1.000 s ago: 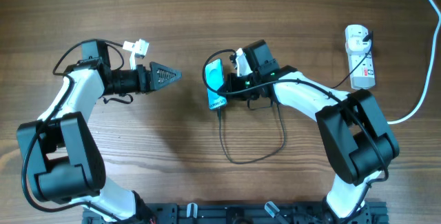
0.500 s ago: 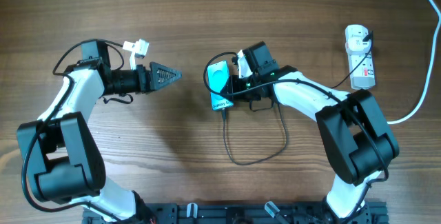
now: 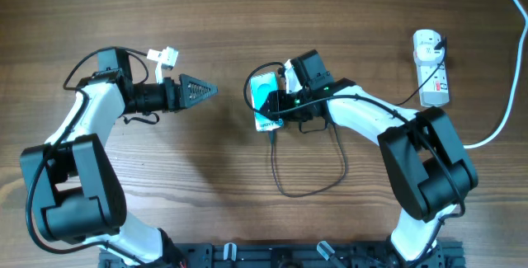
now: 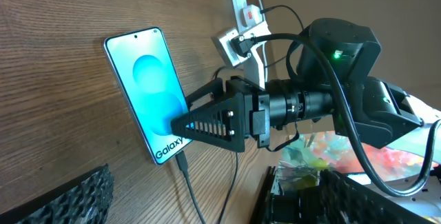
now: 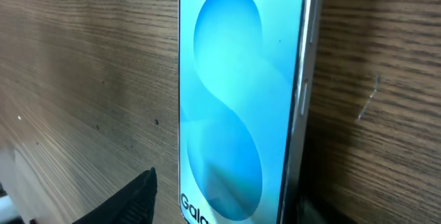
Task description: Plug charger to phone and switch on socket
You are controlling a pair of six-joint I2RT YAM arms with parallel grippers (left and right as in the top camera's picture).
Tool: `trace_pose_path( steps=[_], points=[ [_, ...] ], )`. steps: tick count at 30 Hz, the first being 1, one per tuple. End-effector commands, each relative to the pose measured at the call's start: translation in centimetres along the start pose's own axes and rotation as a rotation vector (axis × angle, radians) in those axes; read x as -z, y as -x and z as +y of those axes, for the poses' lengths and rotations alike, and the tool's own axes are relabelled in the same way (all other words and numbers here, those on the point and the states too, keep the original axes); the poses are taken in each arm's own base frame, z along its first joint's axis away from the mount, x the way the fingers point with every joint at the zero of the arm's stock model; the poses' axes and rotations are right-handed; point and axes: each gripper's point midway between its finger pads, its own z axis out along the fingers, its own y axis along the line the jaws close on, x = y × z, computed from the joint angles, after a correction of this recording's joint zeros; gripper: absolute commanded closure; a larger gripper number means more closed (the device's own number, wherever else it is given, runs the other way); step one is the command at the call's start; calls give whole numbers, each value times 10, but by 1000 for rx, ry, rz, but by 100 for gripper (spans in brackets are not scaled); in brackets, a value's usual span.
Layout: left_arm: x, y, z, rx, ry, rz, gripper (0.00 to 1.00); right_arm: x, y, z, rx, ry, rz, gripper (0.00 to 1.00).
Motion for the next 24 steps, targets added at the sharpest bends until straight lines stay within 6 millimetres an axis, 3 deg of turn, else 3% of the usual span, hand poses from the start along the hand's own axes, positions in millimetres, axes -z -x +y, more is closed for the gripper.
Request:
trace_pose_path(
  steps=[1, 4, 7, 19, 24],
  points=[
    [4, 5, -4, -32, 9, -12, 0, -2, -1, -5, 0, -12, 2, 33],
    [4, 5, -4, -32, 9, -12, 0, -2, -1, -5, 0, -12, 2, 23],
    [4, 4, -4, -31, 9, -12, 0, -2, -1, -5, 0, -12, 1, 1],
    [4, 4, -4, -32, 9, -12, 0, -2, -1, -5, -3, -12, 3, 0],
    [4, 4, -4, -32, 9, -12, 0, -2, -5, -15, -41, -66, 10, 0]
  ],
)
